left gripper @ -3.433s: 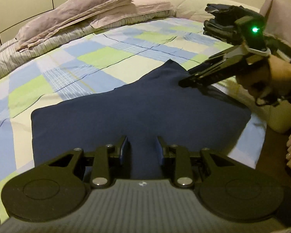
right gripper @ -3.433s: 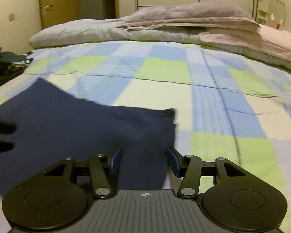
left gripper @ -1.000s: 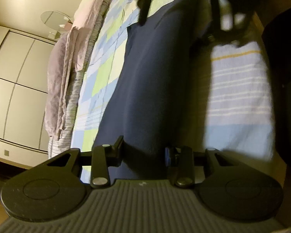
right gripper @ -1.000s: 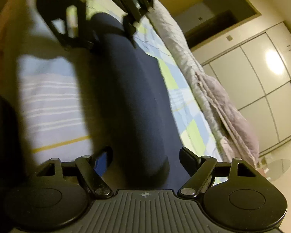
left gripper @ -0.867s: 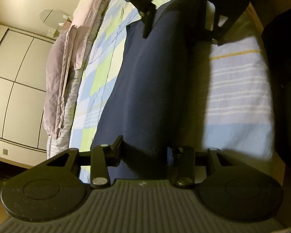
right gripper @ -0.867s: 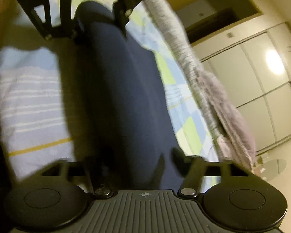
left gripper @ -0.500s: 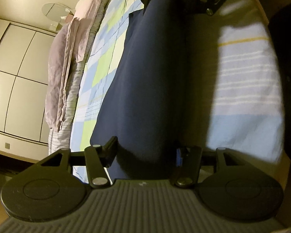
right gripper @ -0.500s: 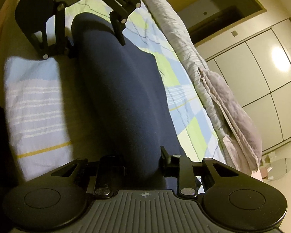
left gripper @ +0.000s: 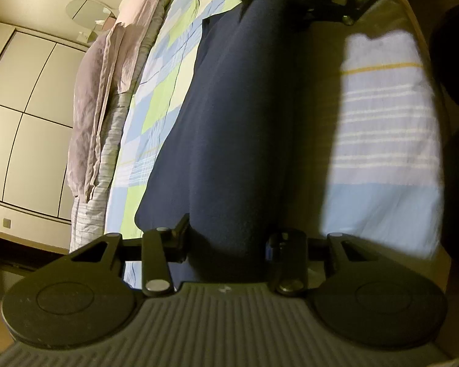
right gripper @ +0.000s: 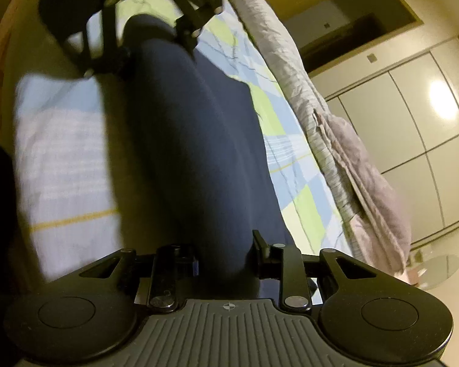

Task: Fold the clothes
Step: 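Grasp the folded navy top with both grippers and lift it, then carry the folded navy top with both grippers toward the clothes stack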

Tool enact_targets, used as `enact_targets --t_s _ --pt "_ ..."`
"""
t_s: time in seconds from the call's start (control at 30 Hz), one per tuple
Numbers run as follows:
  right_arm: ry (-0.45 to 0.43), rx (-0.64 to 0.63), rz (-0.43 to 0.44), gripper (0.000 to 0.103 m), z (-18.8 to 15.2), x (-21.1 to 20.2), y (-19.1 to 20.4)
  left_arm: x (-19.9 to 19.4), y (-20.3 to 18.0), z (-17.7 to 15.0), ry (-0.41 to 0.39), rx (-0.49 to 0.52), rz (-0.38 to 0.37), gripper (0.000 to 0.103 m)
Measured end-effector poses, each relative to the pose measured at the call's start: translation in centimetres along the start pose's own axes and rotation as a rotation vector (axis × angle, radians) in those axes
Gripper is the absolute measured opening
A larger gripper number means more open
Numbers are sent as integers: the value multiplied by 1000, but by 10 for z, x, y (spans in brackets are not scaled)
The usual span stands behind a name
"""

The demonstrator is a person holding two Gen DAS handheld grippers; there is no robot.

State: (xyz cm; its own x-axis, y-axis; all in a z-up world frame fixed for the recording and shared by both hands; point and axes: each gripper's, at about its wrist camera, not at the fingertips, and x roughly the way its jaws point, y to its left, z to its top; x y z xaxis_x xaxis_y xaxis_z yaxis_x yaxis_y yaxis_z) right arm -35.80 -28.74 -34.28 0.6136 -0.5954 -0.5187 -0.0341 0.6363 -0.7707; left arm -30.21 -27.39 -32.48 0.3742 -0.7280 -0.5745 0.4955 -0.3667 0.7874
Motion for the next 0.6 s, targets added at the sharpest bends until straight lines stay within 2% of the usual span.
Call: enact_targets --t_s 0.3,0.4,0.43,0.6 --pt "-25 -7 -30 29 -21 10 11 -2 2 -3 -7 1 -16 38" --pt "-48 34 14 27 -25 13 1 -1 6 -3 -2 8 -34 36" --pt "-51 48 37 24 -25 12 -3 -2 9 -2 5 12 -47 34" --pt "-11 70 163 19 -11 0 -46 -17 50 14 48 -3 -175 31"
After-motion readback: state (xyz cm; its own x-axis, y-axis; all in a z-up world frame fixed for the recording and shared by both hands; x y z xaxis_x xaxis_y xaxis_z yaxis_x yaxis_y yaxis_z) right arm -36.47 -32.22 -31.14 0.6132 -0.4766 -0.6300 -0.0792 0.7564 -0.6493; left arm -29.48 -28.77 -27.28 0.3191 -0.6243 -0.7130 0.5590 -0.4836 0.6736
